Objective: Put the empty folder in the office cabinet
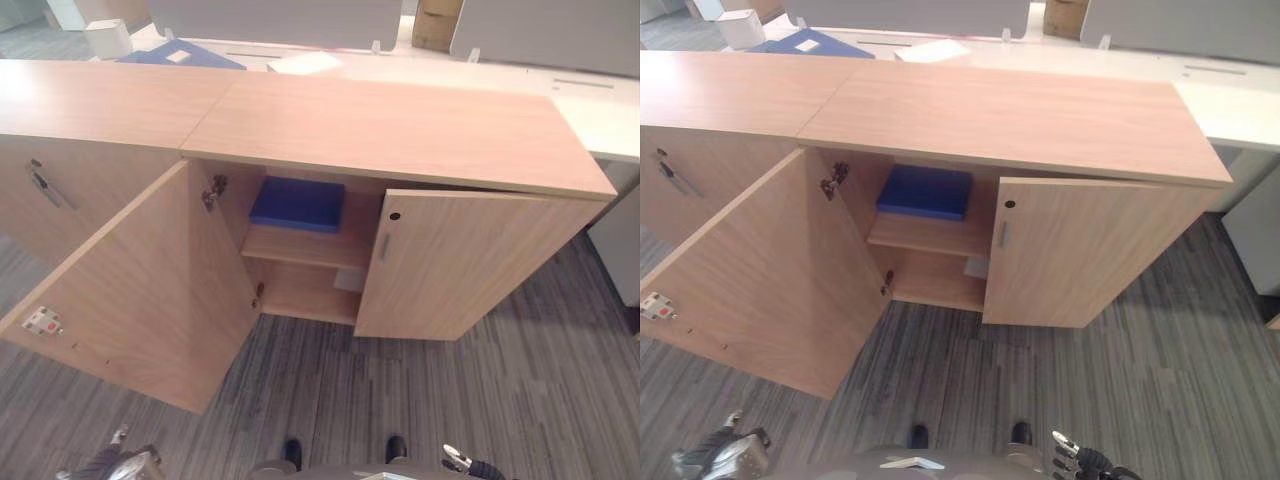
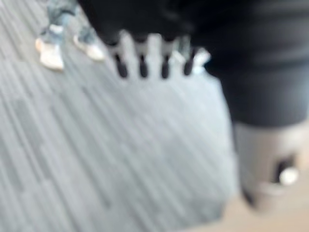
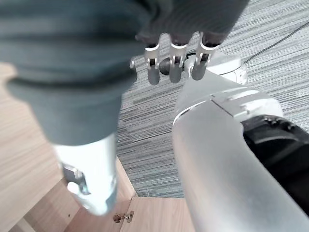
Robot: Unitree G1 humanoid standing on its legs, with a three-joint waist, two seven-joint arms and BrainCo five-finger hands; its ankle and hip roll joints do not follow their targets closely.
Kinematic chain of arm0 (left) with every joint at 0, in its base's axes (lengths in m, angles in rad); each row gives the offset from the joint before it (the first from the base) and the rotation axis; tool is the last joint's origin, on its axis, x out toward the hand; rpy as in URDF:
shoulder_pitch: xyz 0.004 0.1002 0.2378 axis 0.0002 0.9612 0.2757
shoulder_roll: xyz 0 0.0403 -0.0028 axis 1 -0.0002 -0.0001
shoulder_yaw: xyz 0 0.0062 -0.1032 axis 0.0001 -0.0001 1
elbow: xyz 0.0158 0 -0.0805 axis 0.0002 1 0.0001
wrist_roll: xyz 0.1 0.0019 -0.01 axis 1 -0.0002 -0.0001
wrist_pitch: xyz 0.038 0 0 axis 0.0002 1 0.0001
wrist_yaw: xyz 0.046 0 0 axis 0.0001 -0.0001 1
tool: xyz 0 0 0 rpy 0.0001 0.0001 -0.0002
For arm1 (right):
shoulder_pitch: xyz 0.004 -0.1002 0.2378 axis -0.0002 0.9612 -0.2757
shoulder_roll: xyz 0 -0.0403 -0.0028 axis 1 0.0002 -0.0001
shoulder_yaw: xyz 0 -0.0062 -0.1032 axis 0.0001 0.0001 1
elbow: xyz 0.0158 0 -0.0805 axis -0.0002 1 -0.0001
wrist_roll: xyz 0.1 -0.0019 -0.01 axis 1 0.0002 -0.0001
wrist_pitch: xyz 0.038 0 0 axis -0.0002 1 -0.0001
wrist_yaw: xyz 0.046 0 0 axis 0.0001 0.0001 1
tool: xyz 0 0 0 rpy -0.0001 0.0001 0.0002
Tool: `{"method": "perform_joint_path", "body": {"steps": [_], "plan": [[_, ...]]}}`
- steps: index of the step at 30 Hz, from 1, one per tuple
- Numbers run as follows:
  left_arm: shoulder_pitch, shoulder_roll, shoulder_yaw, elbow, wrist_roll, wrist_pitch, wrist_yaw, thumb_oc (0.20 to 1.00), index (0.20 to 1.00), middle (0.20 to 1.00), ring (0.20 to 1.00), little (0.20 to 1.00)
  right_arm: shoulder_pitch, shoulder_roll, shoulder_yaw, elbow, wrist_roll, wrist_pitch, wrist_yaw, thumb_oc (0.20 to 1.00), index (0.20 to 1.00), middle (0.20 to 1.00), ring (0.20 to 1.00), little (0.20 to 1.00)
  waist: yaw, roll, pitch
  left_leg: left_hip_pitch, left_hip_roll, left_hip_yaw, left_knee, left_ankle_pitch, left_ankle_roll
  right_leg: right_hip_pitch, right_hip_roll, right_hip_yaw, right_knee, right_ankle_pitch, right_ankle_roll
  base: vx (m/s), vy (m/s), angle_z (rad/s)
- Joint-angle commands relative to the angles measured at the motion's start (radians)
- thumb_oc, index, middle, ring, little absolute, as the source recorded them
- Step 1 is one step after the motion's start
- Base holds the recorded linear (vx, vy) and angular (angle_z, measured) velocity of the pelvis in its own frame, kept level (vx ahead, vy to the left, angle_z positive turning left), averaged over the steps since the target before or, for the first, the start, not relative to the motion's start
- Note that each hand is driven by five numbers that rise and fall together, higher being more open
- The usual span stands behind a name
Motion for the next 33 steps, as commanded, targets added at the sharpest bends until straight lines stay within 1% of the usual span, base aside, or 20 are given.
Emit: {"method": "perform_joint_path", "body": {"steps": [1,3,4,5,8,10,13,15,17,19,22,23,24,27,32,33], "plan": [[-0.039,0.063,0.04,0.018,0.014,-0.075,-0.005,1.0,1.0,1.0,1.0,1.0,-0.062,-0.044,0.018,-0.018,-0.003,-0.025,0.017,1.0,1.0,1.0,1.0,1.0,0.006,0.058,0.005,-0.013,0.008,0.009,0.002,-0.085,0.005,-0.013,0.052,-0.002,-0.002,0.003,0.056,-0.07,0.18,-0.09],[-0.053,0.092,0.046,0.023,0.019,-0.082,-0.01,1.0,1.0,1.0,1.0,1.0,-0.061,-0.037,0.023,-0.017,0.005,-0.034,0.015,1.0,1.0,1.0,1.0,1.0,0.003,0.056,0.003,-0.012,-0.002,0.02,0.002,-0.094,0.014,-0.028,0.035,-0.005,-0.002,0.02,0.073,-0.07,0.156,-0.05],[-0.055,0.093,0.046,0.024,0.021,-0.084,-0.01,1.0,1.0,1.0,1.0,1.0,-0.061,-0.037,0.024,-0.017,0.007,-0.035,0.015,1.0,1.0,1.0,1.0,1.0,0.003,0.056,0.003,-0.012,-0.003,0.021,0.002,-0.095,0.015,-0.03,0.033,-0.005,-0.002,0.022,0.074,-0.08,0.112,-0.04],[-0.061,0.106,0.046,0.016,0.039,-0.088,-0.007,1.0,1.0,1.0,1.0,1.0,-0.064,-0.034,0.02,-0.015,0.014,-0.04,0.017,1.0,1.0,1.0,1.0,1.0,0.005,0.055,0.003,-0.014,-0.01,0.023,0.002,-0.097,0.018,-0.045,0.021,-0.008,-0.002,0.039,0.083,-0.05,0.068,-0.02],[-0.069,0.124,0.052,0.007,0.097,-0.101,0.001,1.0,1.0,1.0,1.0,1.0,-0.074,-0.032,0.014,-0.011,0.033,-0.042,0.02,1.0,1.0,1.0,1.0,1.0,0.008,0.053,0.003,-0.014,-0.015,0.027,0.002,-0.102,0.021,-0.063,0.007,-0.006,-0.002,0.061,0.091,-0.06,0.066,-0.07],[-0.074,0.136,0.055,0.005,0.106,-0.102,0.0,1.0,1.0,1.0,1.0,1.0,-0.076,-0.03,0.012,-0.011,0.036,-0.04,0.022,1.0,1.0,1.0,1.0,1.0,0.009,0.053,0.002,-0.013,-0.016,0.032,0.002,-0.104,0.023,-0.068,0.003,-0.003,-0.002,0.069,0.092,-0.05,0.04,-0.08],[-0.108,0.218,0.063,0.013,0.148,-0.108,-0.016,1.0,1.0,1.0,1.0,1.0,-0.062,-0.019,0.018,-0.016,0.055,-0.037,0.016,1.0,1.0,1.0,1.0,1.0,-0.001,0.053,0.0,-0.004,-0.016,0.056,0.002,-0.117,0.031,-0.08,-0.009,0.009,-0.002,0.095,0.099,-0.04,0.019,-0.16],[-0.127,0.245,0.062,0.012,0.155,-0.106,-0.023,1.0,1.0,1.0,1.0,1.0,-0.055,-0.016,0.014,-0.01,0.052,-0.037,0.015,1.0,1.0,1.0,1.0,1.0,-0.007,0.053,-0.003,-0.001,-0.015,0.063,0.002,-0.12,0.032,-0.082,-0.009,0.015,-0.002,0.099,0.101,-0.01,0.004,-0.08],[-0.182,0.302,0.05,-0.003,0.177,-0.097,-0.042,1.0,1.0,1.0,1.0,1.0,-0.029,-0.012,0.011,0.003,0.045,-0.04,0.012,1.0,1.0,1.0,1.0,1.0,-0.026,0.052,-0.009,0.008,-0.012,0.075,0.002,-0.13,0.036,-0.084,-0.005,0.032,-0.002,0.103,0.105,-0.01,-0.002,-0.13],[-0.211,0.324,0.038,-0.025,0.204,-0.083,-0.05,1.0,1.0,1.0,1.0,1.0,-0.016,-0.014,0.007,0.006,0.044,-0.041,0.014,1.0,1.0,1.0,1.0,1.0,-0.035,0.05,-0.011,0.014,-0.01,0.081,0.002,-0.134,0.037,-0.085,-0.002,0.039,-0.001,0.103,0.106,0.01,-0.011,-0.1],[-0.226,0.333,0.031,-0.04,0.219,-0.071,-0.055,1.0,1.0,1.0,1.0,1.0,-0.01,-0.015,0.003,0.006,0.044,-0.04,0.014,1.0,1.0,1.0,1.0,1.0,-0.039,0.048,-0.012,0.016,-0.009,0.083,0.002,-0.136,0.037,-0.084,0.001,0.043,-0.001,0.102,0.107,0.0,-0.002,0.01],[-0.244,0.34,0.02,-0.064,0.242,-0.055,-0.059,1.0,1.0,1.0,1.0,1.0,-0.003,-0.015,-0.003,0.005,0.046,-0.04,0.014,1.0,1.0,1.0,1.0,1.0,-0.044,0.047,-0.014,0.02,-0.007,0.086,0.002,-0.138,0.036,-0.083,0.005,0.048,-0.002,0.102,0.107,0.0,0.0,0.0],[-0.264,0.349,0.006,-0.09,0.261,-0.036,-0.069,1.0,1.0,1.0,1.0,1.0,0.005,-0.016,-0.006,0.0,0.048,-0.04,0.016,1.0,1.0,1.0,1.0,1.0,-0.051,0.045,-0.018,0.023,-0.004,0.092,0.002,-0.141,0.036,-0.082,0.009,0.054,-0.002,0.1,0.107,0.02,-0.042,0.01],[-0.286,0.352,-0.012,-0.133,0.274,-0.02,-0.105,1.0,1.0,1.0,1.0,1.0,0.017,-0.016,-0.006,-0.021,0.059,-0.04,0.005,1.0,1.0,1.0,1.0,1.0,-0.058,0.04,-0.021,0.027,-0.001,0.099,0.002,-0.145,0.037,-0.082,0.017,0.063,-0.002,0.095,0.108,0.01,-0.04,0.01],[-0.31,0.312,-0.054,-0.208,0.267,-0.017,-0.167,1.0,1.0,1.0,1.0,1.0,0.022,-0.01,-0.004,-0.036,0.069,-0.045,0.004,1.0,1.0,1.0,1.0,1.0,-0.068,0.036,-0.022,0.037,0.003,0.11,0.002,-0.151,0.039,-0.081,0.028,0.075,-0.002,0.088,0.108,0.0,-0.015,-0.02],[-0.313,0.288,-0.07,-0.252,0.276,0.0,-0.177,1.0,1.0,1.0,1.0,1.0,0.022,-0.005,-0.005,-0.038,0.07,-0.043,0.003,1.0,1.0,1.0,1.0,1.0,-0.068,0.034,-0.022,0.039,0.004,0.112,0.002,-0.153,0.04,-0.081,0.031,0.077,-0.002,0.086,0.107,0.0,0.0,0.0]]}}
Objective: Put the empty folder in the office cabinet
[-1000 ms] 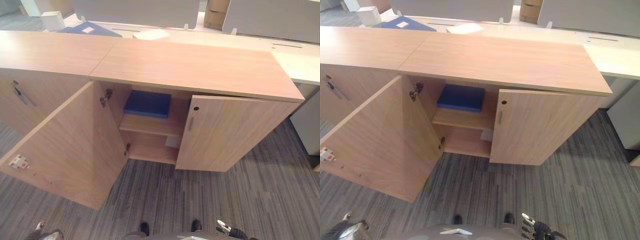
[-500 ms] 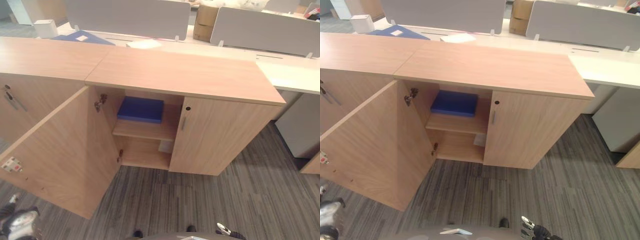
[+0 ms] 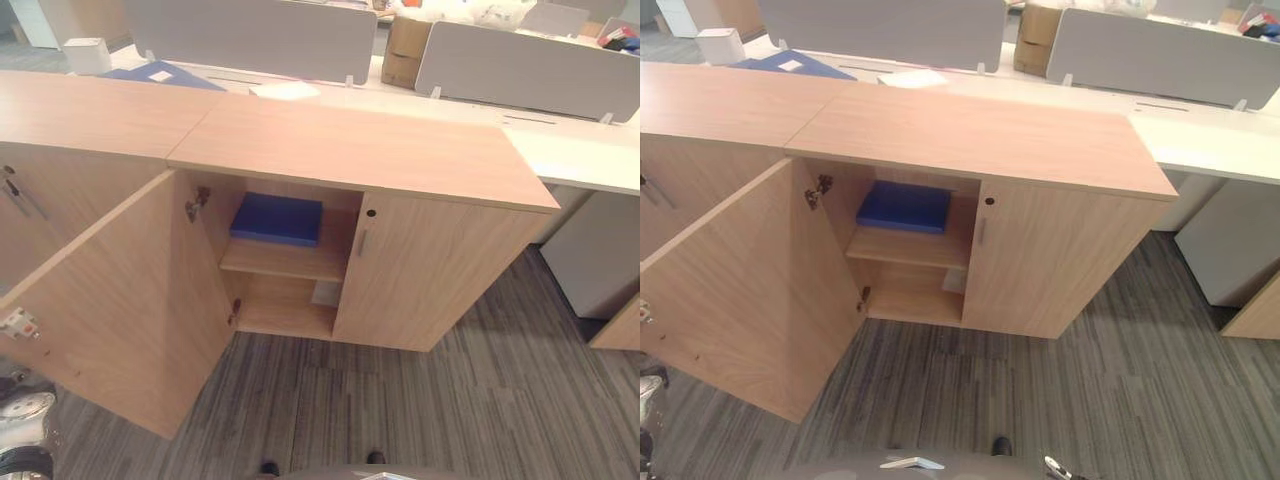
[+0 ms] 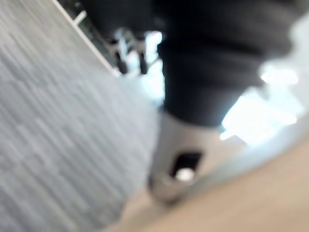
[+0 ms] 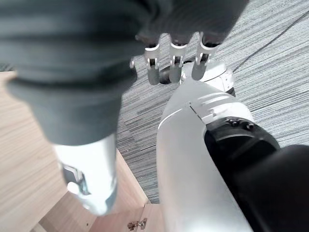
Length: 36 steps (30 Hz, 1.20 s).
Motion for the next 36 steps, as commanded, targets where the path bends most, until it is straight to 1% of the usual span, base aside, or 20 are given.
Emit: {"method": "perform_joint_path", "body": {"steps": [1,4,5,8,9,12,13,14,15,16,17,18,19,21,24,26,29,33,36], "plan": [[-0.166,-0.057,-0.076,-0.168,0.065,-0.038,-0.122,1.0,1.0,1.0,1.0,1.0,-0.085,-0.04,0.003,-0.036,0.057,-0.017,0.004,1.0,1.0,1.0,1.0,1.0,-0.067,0.098,0.05,0.043,-0.015,0.035,0.002,-0.166,0.058,-0.027,0.017,0.022,-0.001,0.065,0.071,0.01,-0.018,0.04],[-0.166,-0.067,-0.085,-0.191,0.066,-0.033,-0.132,1.0,1.0,1.0,1.0,1.0,-0.086,-0.038,0.005,-0.037,0.057,-0.015,0.0,1.0,1.0,1.0,1.0,1.0,-0.067,0.097,0.05,0.044,-0.015,0.035,0.002,-0.167,0.059,-0.026,0.018,0.022,-0.001,0.064,0.07,0.0,-0.009,0.07],[-0.161,-0.083,-0.095,-0.234,0.064,-0.021,-0.15,1.0,1.0,1.0,1.0,1.0,-0.083,-0.033,0.007,-0.036,0.054,-0.014,-0.002,1.0,1.0,1.0,1.0,1.0,-0.067,0.096,0.051,0.047,-0.014,0.036,0.002,-0.167,0.06,-0.024,0.02,0.023,-0.001,0.064,0.069,0.01,-0.007,0.03],[-0.16,-0.089,-0.1,-0.258,0.051,-0.012,-0.159,1.0,1.0,1.0,1.0,1.0,-0.082,-0.031,0.008,-0.036,0.054,-0.013,-0.004,1.0,1.0,1.0,1.0,1.0,-0.067,0.095,0.052,0.049,-0.014,0.036,0.002,-0.168,0.061,-0.024,0.02,0.023,0.0,0.064,0.068,0.0,-0.001,-0.01],[-0.16,-0.107,-0.11,-0.298,0.04,0.003,-0.172,1.0,1.0,1.0,1.0,1.0,-0.082,-0.029,0.007,-0.034,0.048,-0.01,-0.008,1.0,1.0,1.0,1.0,1.0,-0.068,0.095,0.054,0.051,-0.013,0.036,0.002,-0.168,0.061,-0.024,0.021,0.023,0.003,0.063,0.066,0.0,0.0,0.0],[-0.16,-0.107,-0.11,-0.298,0.04,0.003,-0.172,1.0,1.0,1.0,1.0,1.0,-0.082,-0.029,0.007,-0.034,0.048,-0.01,-0.008,1.0,1.0,1.0,1.0,1.0,-0.068,0.095,0.054,0.051,-0.013,0.036,0.002,-0.168,0.061,-0.024,0.021,0.023,0.003,0.063,0.066,0.0,-0.001,-0.04],[-0.159,-0.122,-0.124,-0.341,0.021,0.02,-0.18,1.0,1.0,1.0,1.0,1.0,-0.08,-0.027,0.008,-0.03,0.045,-0.011,-0.009,1.0,1.0,1.0,1.0,1.0,-0.068,0.095,0.055,0.052,-0.013,0.034,0.002,-0.168,0.062,-0.024,0.021,0.023,0.004,0.062,0.065,0.01,-0.004,-0.11],[-0.159,-0.122,-0.124,-0.341,0.021,0.02,-0.18,1.0,1.0,1.0,1.0,1.0,-0.08,-0.027,0.008,-0.03,0.045,-0.011,-0.009,1.0,1.0,1.0,1.0,1.0,-0.068,0.095,0.055,0.052,-0.013,0.034,0.002,-0.168,0.062,-0.024,0.021,0.023,0.004,0.062,0.065,0.01,-0.012,-0.12],[-0.156,-0.147,-0.144,-0.432,0.012,0.057,-0.208,1.0,1.0,1.0,1.0,1.0,-0.08,-0.025,0.007,-0.028,0.049,-0.014,-0.008,1.0,1.0,1.0,1.0,1.0,-0.064,0.094,0.06,0.053,-0.014,0.03,0.002,-0.166,0.062,-0.021,0.02,0.017,0.006,0.063,0.063,0.0,0.0,0.0],[-0.156,-0.147,-0.144,-0.432,0.012,0.057,-0.208,1.0,1.0,1.0,1.0,1.0,-0.08,-0.025,0.007,-0.028,0.049,-0.014,-0.008,1.0,1.0,1.0,1.0,1.0,-0.064,0.094,0.06,0.053,-0.014,0.03,0.002,-0.166,0.062,-0.021,0.02,0.017,0.006,0.063,0.063,0.01,-0.01,0.13],[-0.156,-0.158,-0.153,-0.464,0.004,0.067,-0.23,1.0,1.0,1.0,1.0,1.0,-0.08,-0.023,0.008,-0.032,0.05,-0.014,-0.009,1.0,1.0,1.0,1.0,1.0,-0.064,0.093,0.06,0.053,-0.014,0.029,0.002,-0.165,0.062,-0.021,0.02,0.016,0.007,0.064,0.062,0.01,-0.005,0.21],[-0.158,-0.168,-0.168,-0.524,-0.001,0.1,-0.238,1.0,1.0,1.0,1.0,1.0,-0.081,-0.018,0.014,-0.044,0.055,-0.011,-0.017,1.0,1.0,1.0,1.0,1.0,-0.064,0.093,0.061,0.053,-0.014,0.028,0.002,-0.164,0.062,-0.023,0.02,0.015,0.008,0.067,0.06,0.01,-0.005,0.21],[-0.158,-0.168,-0.168,-0.524,-0.001,0.1,-0.238,1.0,1.0,1.0,1.0,1.0,-0.081,-0.018,0.014,-0.044,0.055,-0.011,-0.017,1.0,1.0,1.0,1.0,1.0,-0.064,0.093,0.061,0.053,-0.014,0.028,0.002,-0.164,0.062,-0.023,0.02,0.015,0.008,0.067,0.06,0.01,-0.002,0.4],[-0.161,-0.179,-0.188,-0.576,-0.025,0.127,-0.267,1.0,1.0,1.0,1.0,1.0,-0.084,-0.012,0.02,-0.049,0.062,-0.014,-0.024,1.0,1.0,1.0,1.0,1.0,-0.063,0.094,0.062,0.053,-0.015,0.028,0.002,-0.164,0.062,-0.025,0.019,0.012,0.01,0.069,0.059,0.01,0.002,0.18],[-0.162,-0.181,-0.191,-0.587,-0.032,0.133,-0.278,1.0,1.0,1.0,1.0,1.0,-0.085,-0.012,0.022,-0.048,0.064,-0.016,-0.024,1.0,1.0,1.0,1.0,1.0,-0.063,0.094,0.062,0.053,-0.015,0.028,0.002,-0.164,0.062,-0.026,0.019,0.012,0.01,0.069,0.059,0.0,0.003,-0.13],[-0.161,-0.208,-0.234,-0.676,-0.098,0.163,-0.385,1.0,1.0,1.0,1.0,1.0,-0.087,-0.009,0.024,-0.048,0.061,-0.018,-0.028,1.0,1.0,1.0,1.0,1.0,-0.065,0.097,0.066,0.053,-0.017,0.027,0.002,-0.164,0.064,-0.031,0.017,0.012,0.013,0.072,0.058,0.0,0.015,0.51],[-0.148,-0.232,-0.265,-0.733,-0.18,0.186,-0.442,1.0,1.0,1.0,1.0,1.0,-0.091,-0.009,0.024,-0.04,0.051,-0.015,-0.028,1.0,1.0,1.0,1.0,1.0,-0.064,0.1,0.071,0.054,-0.017,0.025,0.002,-0.164,0.066,-0.034,0.015,0.011,0.017,0.074,0.058,0.0,0.012,-0.11],[-0.13,-0.288,-0.324,-0.789,-0.269,0.225,-0.443,1.0,1.0,1.0,1.0,1.0,-0.092,-0.005,0.031,-0.042,0.049,-0.012,-0.035,1.0,1.0,1.0,1.0,1.0,-0.065,0.099,0.074,0.056,-0.019,0.021,0.002,-0.162,0.068,-0.038,0.015,0.01,0.023,0.077,0.058,0.01,-0.002,0.06],[-0.121,-0.319,-0.364,-0.806,-0.288,0.243,-0.435,1.0,1.0,1.0,1.0,1.0,-0.094,-0.002,0.04,-0.048,0.052,-0.008,-0.038,1.0,1.0,1.0,1.0,1.0,-0.067,0.097,0.075,0.056,-0.018,0.021,0.002,-0.162,0.069,-0.039,0.015,0.009,0.025,0.076,0.058,0.01,-0.011,-0.41]]}}
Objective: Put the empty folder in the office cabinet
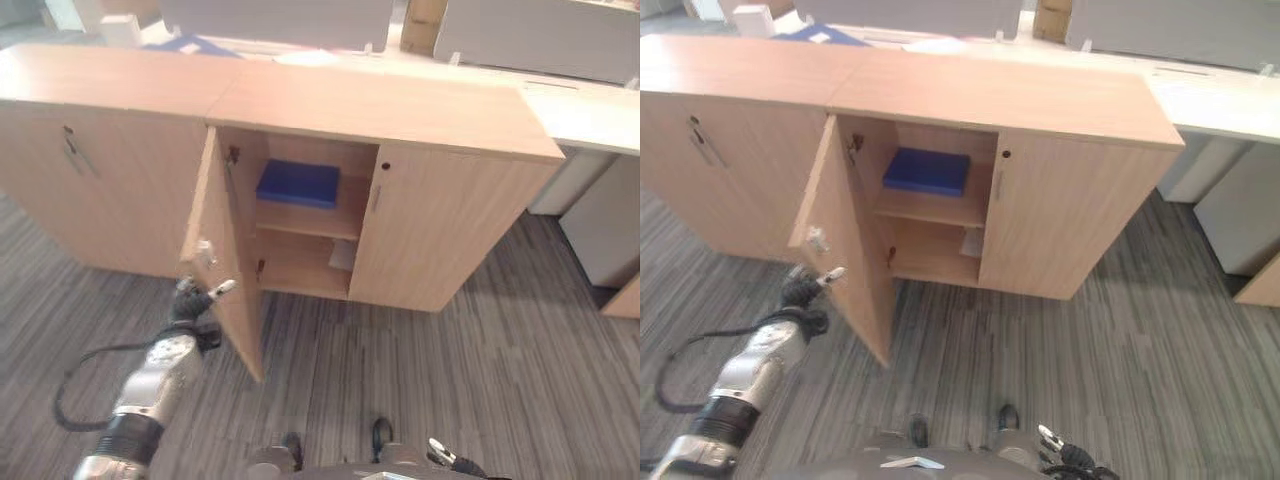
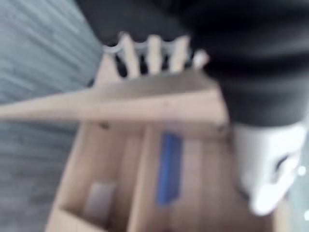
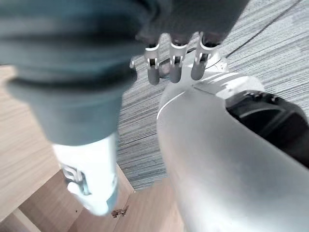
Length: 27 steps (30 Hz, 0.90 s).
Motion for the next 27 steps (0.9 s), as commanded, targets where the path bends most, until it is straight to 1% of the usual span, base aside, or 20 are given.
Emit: {"method": "perform_joint_path", "body": {"steps": [1,6,7,8,10,13,15,18,19,20,22,24,25,26,27], "plan": [[-0.092,-0.043,-0.087,-0.089,-0.074,-0.021,-0.053,1.0,1.0,1.0,1.0,1.0,-0.022,-0.001,0.038,-0.02,0.017,0.008,0.007,1.0,1.0,1.0,1.0,1.0,-0.065,0.02,-0.007,0.148,0.017,-0.032,-0.261,0.033,-0.032,0.052,-0.002,0.001,-0.09,0.225,-0.003,0.01,-0.02,-0.4],[-0.098,-0.094,-0.203,-0.098,-0.063,-0.085,-0.043,1.0,1.0,1.0,1.0,1.0,-0.039,0.019,0.075,-0.037,0.042,0.011,-0.011,1.0,1.0,1.0,1.0,1.0,-0.071,0.012,-0.006,0.145,0.019,-0.027,-0.261,0.032,-0.029,0.048,0.002,0.004,-0.086,0.225,-0.001,0.0,-0.031,-0.07],[-0.097,-0.102,-0.229,-0.101,-0.076,-0.081,-0.028,1.0,1.0,1.0,1.0,1.0,-0.041,0.022,0.082,-0.039,0.047,0.01,-0.012,1.0,1.0,1.0,1.0,1.0,-0.073,0.01,-0.006,0.145,0.02,-0.026,-0.261,0.032,-0.029,0.049,0.004,0.005,-0.087,0.224,0.001,0.0,-0.03,-0.23],[-0.096,-0.103,-0.23,-0.101,-0.078,-0.079,-0.028,1.0,1.0,1.0,1.0,1.0,-0.042,0.023,0.083,-0.039,0.047,0.01,-0.012,1.0,1.0,1.0,1.0,1.0,-0.072,0.009,-0.006,0.145,0.02,-0.026,-0.261,0.032,-0.029,0.049,0.004,0.005,-0.087,0.224,0.001,0.0,-0.042,-0.15],[-0.092,-0.116,-0.274,-0.08,-0.086,-0.09,-0.007,1.0,1.0,1.0,1.0,1.0,-0.047,0.028,0.097,-0.05,0.052,0.015,-0.02,1.0,1.0,1.0,1.0,1.0,-0.078,0.006,-0.007,0.146,0.024,-0.019,-0.261,0.031,-0.031,0.048,0.009,0.01,-0.087,0.225,0.003,0.0,-0.044,-0.11],[-0.076,-0.118,-0.295,-0.033,-0.119,-0.088,0.056,1.0,1.0,1.0,1.0,1.0,-0.056,0.032,0.107,-0.054,0.056,0.022,-0.028,1.0,1.0,1.0,1.0,1.0,-0.079,0.007,-0.008,0.146,0.026,-0.014,-0.261,0.034,-0.033,0.051,0.016,0.014,-0.09,0.223,0.004,0.01,-0.029,-0.14],[-0.053,-0.119,-0.289,0.024,-0.147,-0.095,0.088,1.0,1.0,1.0,1.0,1.0,-0.06,0.035,0.113,-0.052,0.054,0.025,-0.031,1.0,1.0,1.0,1.0,1.0,-0.077,0.008,-0.011,0.146,0.028,-0.011,-0.261,0.036,-0.034,0.053,0.021,0.018,-0.092,0.221,0.002,0.01,-0.007,-0.11],[-0.003,-0.113,-0.247,0.16,-0.152,-0.111,0.093,1.0,1.0,1.0,1.0,1.0,-0.067,0.037,0.111,-0.032,0.047,0.014,-0.024,1.0,1.0,1.0,1.0,1.0,-0.07,0.014,-0.01,0.146,0.027,-0.011,-0.261,0.036,-0.033,0.052,0.023,0.021,-0.092,0.213,0.001,0.0,0.019,-0.04],[0.013,-0.11,-0.229,0.192,-0.148,-0.098,0.105,1.0,1.0,1.0,1.0,1.0,-0.069,0.037,0.108,-0.023,0.044,0.01,-0.019,1.0,1.0,1.0,1.0,1.0,-0.066,0.016,-0.009,0.146,0.026,-0.012,-0.261,0.036,-0.033,0.052,0.022,0.02,-0.091,0.211,0.001,0.0,0.0,0.0],[0.025,-0.108,-0.216,0.224,-0.141,-0.102,0.1,1.0,1.0,1.0,1.0,1.0,-0.068,0.038,0.104,-0.022,0.04,0.009,-0.017,1.0,1.0,1.0,1.0,1.0,-0.065,0.017,-0.009,0.147,0.026,-0.012,-0.261,0.036,-0.033,0.053,0.022,0.019,-0.092,0.21,0.001,0.0,0.0,0.0],[0.067,-0.111,-0.168,0.356,-0.102,-0.126,0.061,1.0,1.0,1.0,1.0,1.0,-0.068,0.036,0.094,-0.016,0.037,0.005,-0.014,1.0,1.0,1.0,1.0,1.0,-0.056,0.02,-0.008,0.146,0.024,-0.019,-0.261,0.038,-0.034,0.058,0.02,0.014,-0.095,0.207,0.003,0.0,0.017,0.07],[0.074,-0.113,-0.159,0.382,-0.101,-0.127,0.067,1.0,1.0,1.0,1.0,1.0,-0.069,0.035,0.092,-0.016,0.036,0.005,-0.013,1.0,1.0,1.0,1.0,1.0,-0.054,0.02,-0.008,0.146,0.024,-0.02,-0.261,0.039,-0.034,0.06,0.019,0.013,-0.096,0.207,0.003,0.0,0.009,0.07],[0.085,-0.119,-0.136,0.439,-0.083,-0.137,0.048,1.0,1.0,1.0,1.0,1.0,-0.069,0.035,0.089,-0.01,0.033,0.003,-0.01,1.0,1.0,1.0,1.0,1.0,-0.051,0.022,-0.01,0.146,0.023,-0.023,-0.261,0.039,-0.034,0.062,0.019,0.01,-0.097,0.205,0.003,0.0,0.0,0.0],[0.095,-0.126,-0.116,0.482,-0.067,-0.129,0.06,1.0,1.0,1.0,1.0,1.0,-0.07,0.034,0.082,-0.005,0.026,0.002,-0.005,1.0,1.0,1.0,1.0,1.0,-0.048,0.022,-0.012,0.146,0.022,-0.025,-0.261,0.04,-0.034,0.065,0.018,0.009,-0.099,0.204,0.003,0.0,0.0,0.0],[0.099,-0.137,-0.101,0.544,-0.054,-0.165,0.051,1.0,1.0,1.0,1.0,1.0,-0.073,0.035,0.08,0.001,0.022,0.002,-0.003,1.0,1.0,1.0,1.0,1.0,-0.048,0.022,-0.012,0.146,0.023,-0.026,-0.261,0.04,-0.035,0.066,0.017,0.007,-0.099,0.204,0.004,0.0,0.0,0.0]]}}
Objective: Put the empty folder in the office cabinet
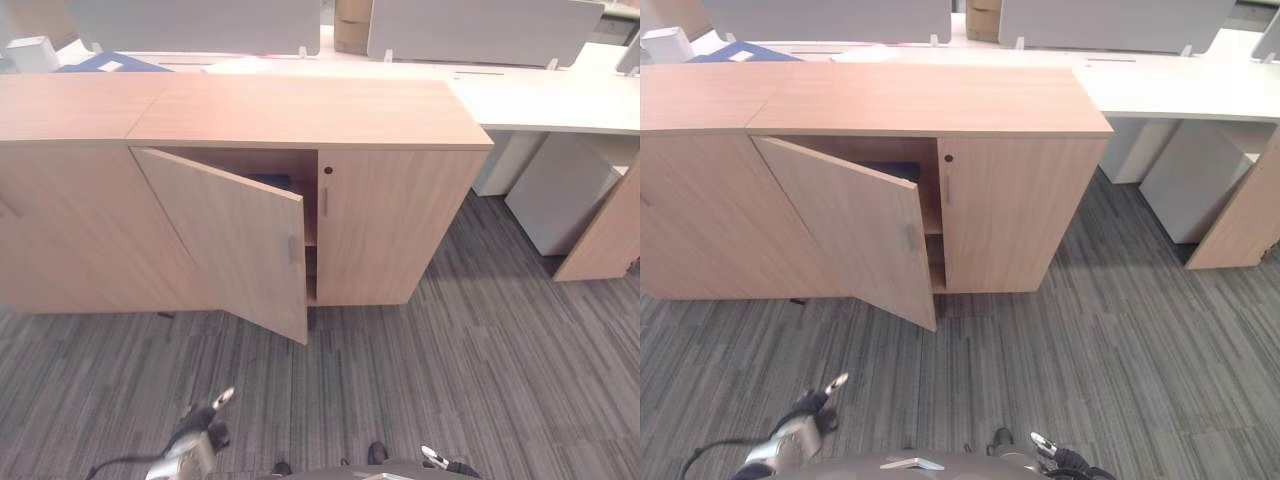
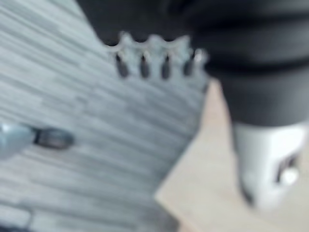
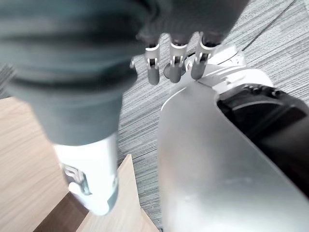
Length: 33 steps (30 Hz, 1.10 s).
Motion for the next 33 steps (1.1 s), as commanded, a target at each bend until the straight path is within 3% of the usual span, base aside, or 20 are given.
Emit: {"method": "perform_joint_path", "body": {"steps": [1,6,12,14,33], "plan": [[-0.084,-0.032,0.018,0.08,0.095,-0.101,-0.008,1.0,1.0,1.0,1.0,1.0,-0.065,0.023,-0.003,0.023,0.01,-0.016,0.052,1.0,1.0,1.0,1.0,1.0,0.018,0.035,0.014,0.001,-0.025,-0.043,0.001,-0.088,0.045,-0.085,-0.026,-0.004,0.008,0.077,0.088,0.0,0.0,0.0],[-0.084,-0.066,0.078,0.252,0.073,-0.115,0.029,1.0,1.0,1.0,1.0,1.0,-0.083,0.039,-0.008,0.06,-0.007,-0.016,0.054,1.0,1.0,1.0,1.0,1.0,0.026,0.032,0.006,0.007,-0.025,-0.05,0.001,-0.092,0.044,-0.08,-0.03,-0.013,0.006,0.075,0.09,0.02,0.003,0.05],[-0.074,-0.08,0.112,0.406,0.121,-0.043,0.067,1.0,1.0,1.0,1.0,1.0,-0.101,0.062,0.003,0.085,-0.057,-0.031,0.022,1.0,1.0,1.0,1.0,1.0,0.037,0.025,0.004,0.009,-0.025,-0.06,0.001,-0.093,0.043,-0.073,-0.033,-0.023,0.005,0.072,0.092,0.0,-0.002,0.05],[-0.066,-0.078,0.12,0.461,0.125,-0.054,0.045,1.0,1.0,1.0,1.0,1.0,-0.106,0.062,0.002,0.094,-0.054,-0.034,0.025,1.0,1.0,1.0,1.0,1.0,0.039,0.023,0.002,0.011,-0.024,-0.061,0.001,-0.093,0.042,-0.073,-0.034,-0.025,0.006,0.073,0.092,0.0,0.0,0.0],[-0.053,-0.069,0.124,0.472,0.074,-0.077,-0.02,1.0,1.0,1.0,1.0,1.0,-0.111,0.061,-0.012,0.101,-0.024,-0.036,0.023,1.0,1.0,1.0,1.0,1.0,0.047,0.025,0.011,0.013,-0.026,-0.08,0.001,-0.094,0.04,-0.073,-0.039,-0.033,0.009,0.075,0.091,0.0,-0.003,0.03]]}}
